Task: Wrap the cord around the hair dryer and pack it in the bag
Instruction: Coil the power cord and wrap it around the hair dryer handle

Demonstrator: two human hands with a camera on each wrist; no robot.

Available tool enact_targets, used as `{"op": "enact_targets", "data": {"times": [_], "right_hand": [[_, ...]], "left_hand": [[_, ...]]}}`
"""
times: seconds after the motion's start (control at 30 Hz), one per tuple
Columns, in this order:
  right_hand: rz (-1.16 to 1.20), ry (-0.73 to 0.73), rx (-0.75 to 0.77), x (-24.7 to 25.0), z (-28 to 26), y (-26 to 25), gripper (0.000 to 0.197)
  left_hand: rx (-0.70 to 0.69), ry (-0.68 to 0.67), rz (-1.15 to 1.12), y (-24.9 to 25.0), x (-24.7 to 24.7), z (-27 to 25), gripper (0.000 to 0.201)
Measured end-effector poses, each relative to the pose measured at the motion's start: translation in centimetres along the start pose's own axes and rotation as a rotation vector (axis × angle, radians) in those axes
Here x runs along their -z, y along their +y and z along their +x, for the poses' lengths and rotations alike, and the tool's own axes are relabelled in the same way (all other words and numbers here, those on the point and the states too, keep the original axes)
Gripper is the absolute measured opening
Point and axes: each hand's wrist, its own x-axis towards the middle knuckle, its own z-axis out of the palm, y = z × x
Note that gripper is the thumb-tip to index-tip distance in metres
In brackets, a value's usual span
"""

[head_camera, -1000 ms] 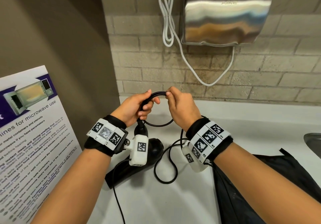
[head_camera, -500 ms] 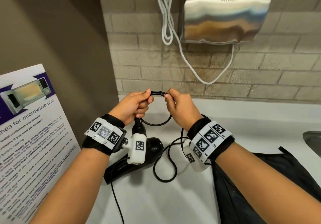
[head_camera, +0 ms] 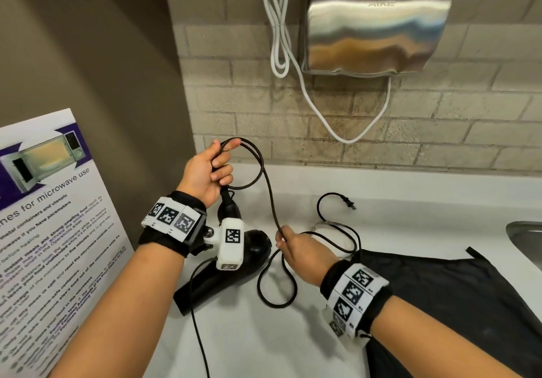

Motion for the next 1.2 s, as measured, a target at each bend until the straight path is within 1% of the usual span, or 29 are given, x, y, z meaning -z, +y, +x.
{"op": "enact_targets", "data": {"times": [0.1, 0.17, 0.23, 0.3, 0.37, 0.43, 0.47, 0.5, 0.53, 0.57, 0.6, 0.67, 0.7, 0.73, 0.8, 0.87, 0.93, 1.03, 1.1, 1.2], "right_hand": [[-0.224, 0.028, 0.046, -0.4, -1.1, -0.3, 0.029], [-0.325, 0.055, 0.094, -0.1, -1.5, -0.8, 0.028], [-0.421, 0.120, 0.190, 0.7, -1.6, -1.6, 0.023], [-0.489, 0.223, 0.290, 1.8, -1.6, -2.4, 0.022], [-0.518, 0.385, 0.361, 3.2, -0.9, -3.1, 0.021], [-0.475, 0.542, 0.367, 5.1, 0.1, -4.1, 0.019], [-0.396, 0.608, 0.336, 6.5, 0.5, -4.7, 0.022], [-0.268, 0.668, 0.282, 7.7, 1.0, -4.9, 0.023], [-0.114, 0.679, 0.211, 8.8, 1.6, -4.7, 0.023], [0.039, 0.634, 0.160, 9.6, 2.2, -4.4, 0.025], [0.150, 0.540, 0.127, 10.2, 2.8, -3.9, 0.028], [0.315, 0.324, 0.142, 10.7, 3.5, -3.3, 0.028], [0.387, 0.248, 0.157, 10.6, 3.6, -3.1, 0.025], [0.448, 0.206, 0.167, 10.5, 3.7, -3.0, 0.025], [0.524, 0.195, 0.165, 10.2, 3.6, -2.8, 0.030], [0.581, 0.229, 0.150, 9.8, 3.6, -2.9, 0.036], [0.678, 0.277, 0.120, 9.5, 3.7, -3.4, 0.039], [0.811, 0.293, 0.092, 9.4, 4.0, -3.9, 0.043], [0.885, 0.266, 0.094, 9.7, 3.9, -4.0, 0.045], [0.983, 0.165, 0.055, 9.8, 3.8, -4.1, 0.048]], "left_hand": [[-0.048, 0.031, -0.034, -0.3, 0.4, 0.3, 0.040], [-0.091, 0.071, 0.023, -0.7, 0.2, 0.4, 0.037], [-0.115, 0.073, 0.133, -1.1, -0.5, 0.4, 0.032], [-0.114, 0.000, 0.295, -1.3, -1.5, -0.1, 0.031], [-0.106, -0.129, 0.490, -1.4, -2.5, -0.8, 0.031], [-0.084, -0.216, 0.635, -1.7, -3.3, -1.6, 0.034], [-0.058, -0.233, 0.649, -1.8, -3.6, -1.9, 0.036], [-0.025, -0.253, 0.630, -1.9, -3.9, -2.1, 0.038], [0.004, -0.284, 0.601, -2.1, -4.1, -2.3, 0.041], [0.023, -0.317, 0.574, -2.2, -4.1, -2.4, 0.042], [0.034, -0.339, 0.548, -2.3, -4.1, -2.4, 0.043], [0.039, -0.332, 0.490, -2.1, -3.8, -2.3, 0.042], [0.039, -0.311, 0.458, -2.0, -3.7, -2.2, 0.043], [0.035, -0.286, 0.434, -1.9, -3.7, -2.1, 0.043], [0.021, -0.229, 0.408, -1.7, -3.6, -2.0, 0.042], [0.002, -0.186, 0.402, -1.7, -3.4, -1.9, 0.039], [-0.009, -0.182, 0.406, -1.9, -3.5, -1.8, 0.038], [0.011, -0.192, 0.397, -1.9, -3.9, -1.8, 0.042], [0.044, -0.202, 0.360, -1.7, -3.8, -1.8, 0.043], [0.097, -0.219, 0.299, -1.3, -3.4, -1.8, 0.042]]}}
